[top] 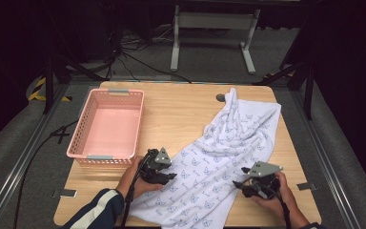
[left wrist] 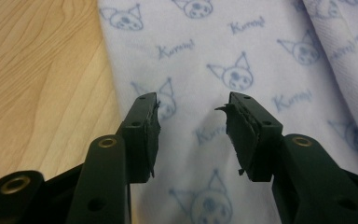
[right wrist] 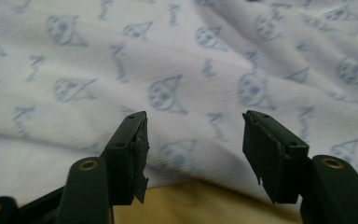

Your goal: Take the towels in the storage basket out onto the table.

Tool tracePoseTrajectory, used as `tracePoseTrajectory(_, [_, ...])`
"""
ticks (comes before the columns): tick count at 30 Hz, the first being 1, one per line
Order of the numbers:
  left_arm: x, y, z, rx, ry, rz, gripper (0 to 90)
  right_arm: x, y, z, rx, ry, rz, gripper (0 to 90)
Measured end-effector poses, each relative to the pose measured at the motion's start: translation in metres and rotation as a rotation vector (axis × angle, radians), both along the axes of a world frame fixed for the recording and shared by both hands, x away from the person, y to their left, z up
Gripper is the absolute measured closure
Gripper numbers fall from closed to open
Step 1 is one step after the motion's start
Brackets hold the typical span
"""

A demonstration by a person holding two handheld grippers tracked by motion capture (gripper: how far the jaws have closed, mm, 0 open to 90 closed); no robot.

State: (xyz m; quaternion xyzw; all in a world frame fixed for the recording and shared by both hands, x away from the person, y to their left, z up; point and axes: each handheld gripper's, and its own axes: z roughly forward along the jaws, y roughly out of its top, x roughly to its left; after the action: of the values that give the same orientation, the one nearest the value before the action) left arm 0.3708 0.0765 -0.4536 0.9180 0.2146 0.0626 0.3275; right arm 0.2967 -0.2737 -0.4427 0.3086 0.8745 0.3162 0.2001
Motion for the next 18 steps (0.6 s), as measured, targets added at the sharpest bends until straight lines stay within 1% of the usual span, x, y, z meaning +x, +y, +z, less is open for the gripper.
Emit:
tracePoseTrajectory(1, [0.002,-0.003,0.000,0.014,-0.010,-0.001,54.2,-0.002,0.001,-0.002,0.001,0.003,-0.004,40.2])
tracePoseTrajectory(2, [0.005,-0.005,-0.001,-0.002,0.008,0.004,54.2,-0.005,0.001,-0.006,-0.004,0.013,-0.008,39.1])
tracePoseTrajectory(3, [0.006,-0.006,-0.002,-0.006,0.022,0.011,54.7,-0.007,0.001,-0.009,-0.033,0.002,-0.029,38.7])
tracePoseTrajectory(4, [0.008,-0.008,-0.003,-0.002,0.012,-0.002,55.0,-0.008,0.001,-0.011,-0.035,0.000,-0.037,38.4])
tracePoseTrajectory(5, [0.009,-0.010,-0.003,0.007,0.006,0.001,55.0,-0.009,0.000,-0.012,-0.024,0.011,-0.042,38.7])
tracePoseTrajectory(6, [0.010,-0.012,-0.005,0.000,0.002,-0.005,55.3,-0.010,-0.001,-0.013,-0.010,0.018,-0.054,38.0])
tracePoseTrajectory(7, [0.011,-0.013,-0.004,0.009,0.000,-0.010,55.4,-0.010,-0.002,-0.014,0.003,0.019,-0.068,37.2])
tracePoseTrajectory(8, [0.012,-0.015,-0.005,0.001,-0.006,-0.009,55.4,-0.009,-0.002,-0.015,0.009,0.014,-0.072,36.8])
tracePoseTrajectory(10, [0.013,-0.017,-0.005,0.003,-0.004,-0.014,57.0,-0.008,0.000,-0.015,0.010,-0.007,-0.094,37.2])
tracePoseTrajectory(11, [0.013,-0.018,-0.004,0.017,-0.008,-0.031,59.6,-0.008,0.001,-0.015,0.021,-0.016,-0.097,37.4])
tracePoseTrajectory(12, [0.013,-0.019,-0.002,0.028,-0.002,-0.043,63.8,-0.009,0.002,-0.015,0.025,-0.013,-0.101,37.6])
tracePoseTrajectory(13, [0.014,-0.019,-0.002,0.035,-0.007,-0.046,68.0,-0.009,0.002,-0.016,-0.001,-0.017,-0.101,37.1])
tracePoseTrajectory(14, [0.013,-0.019,-0.001,0.037,-0.001,-0.051,71.9,-0.009,0.001,-0.016,0.006,-0.011,-0.104,36.8])
tracePoseTrajectory(15, [0.013,-0.019,-0.001,0.034,0.013,-0.056,76.2,-0.009,-0.002,-0.015,0.004,0.002,-0.115,36.2])
tracePoseTrajectory(16, [0.012,-0.017,-0.001,0.036,0.022,-0.062,79.0,-0.010,-0.008,-0.014,-0.009,0.013,-0.126,35.5])
tracePoseTrajectory(18, [0.010,-0.016,-0.001,0.020,0.049,-0.066,82.1,-0.011,-0.021,-0.012,-0.018,0.041,-0.170,35.1])
